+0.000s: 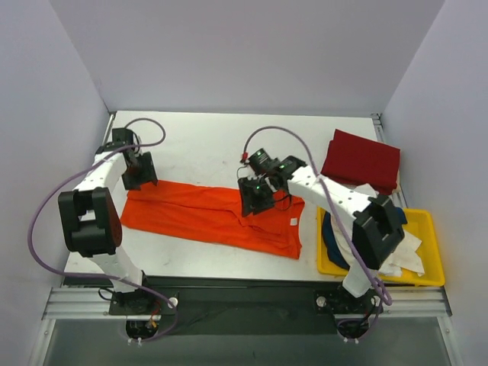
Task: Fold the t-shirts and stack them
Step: Fold the other side of the tshirt into a rectangle
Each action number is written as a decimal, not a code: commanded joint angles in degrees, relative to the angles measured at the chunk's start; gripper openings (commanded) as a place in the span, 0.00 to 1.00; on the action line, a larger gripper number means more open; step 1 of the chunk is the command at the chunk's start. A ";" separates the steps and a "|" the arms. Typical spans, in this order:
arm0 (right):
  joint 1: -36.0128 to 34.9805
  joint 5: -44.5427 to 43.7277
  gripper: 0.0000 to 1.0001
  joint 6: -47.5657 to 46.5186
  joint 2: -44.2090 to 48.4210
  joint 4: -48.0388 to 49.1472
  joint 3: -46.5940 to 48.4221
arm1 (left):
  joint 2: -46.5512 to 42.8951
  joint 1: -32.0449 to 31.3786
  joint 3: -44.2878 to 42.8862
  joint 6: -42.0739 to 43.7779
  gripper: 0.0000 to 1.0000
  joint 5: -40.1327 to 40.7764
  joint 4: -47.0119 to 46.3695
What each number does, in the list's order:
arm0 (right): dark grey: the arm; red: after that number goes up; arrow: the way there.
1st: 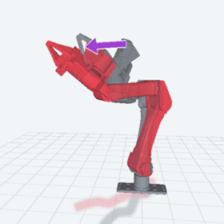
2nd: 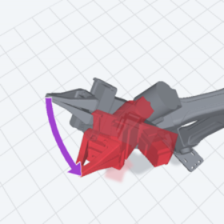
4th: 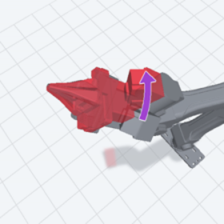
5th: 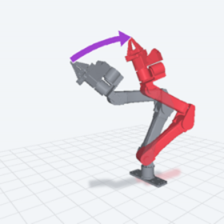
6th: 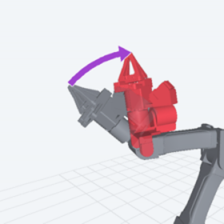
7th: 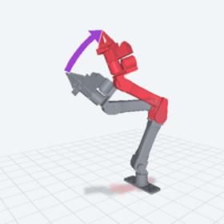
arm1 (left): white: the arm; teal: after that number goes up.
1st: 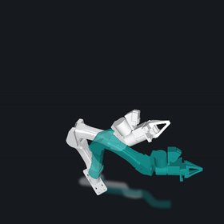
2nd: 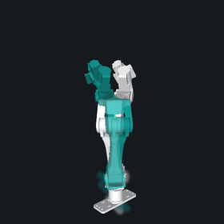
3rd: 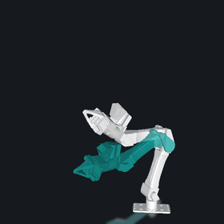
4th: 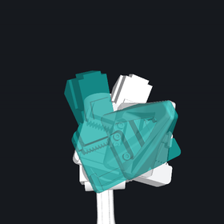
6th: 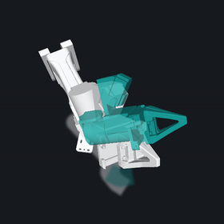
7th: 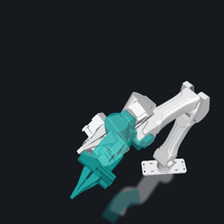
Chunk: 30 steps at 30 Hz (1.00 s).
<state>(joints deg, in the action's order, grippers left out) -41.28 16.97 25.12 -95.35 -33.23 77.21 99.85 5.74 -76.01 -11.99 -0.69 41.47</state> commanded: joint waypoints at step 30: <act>-1.97 -1.50 0.25 -4.91 -18.29 6.51 3.39 | -1.77 0.41 3.24 -1.02 0.68 -9.33 -3.42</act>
<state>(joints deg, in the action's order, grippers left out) -43.53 15.70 21.23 -112.86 -25.61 79.29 99.46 6.00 -70.81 -13.30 -9.30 39.22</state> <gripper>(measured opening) 0.256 0.678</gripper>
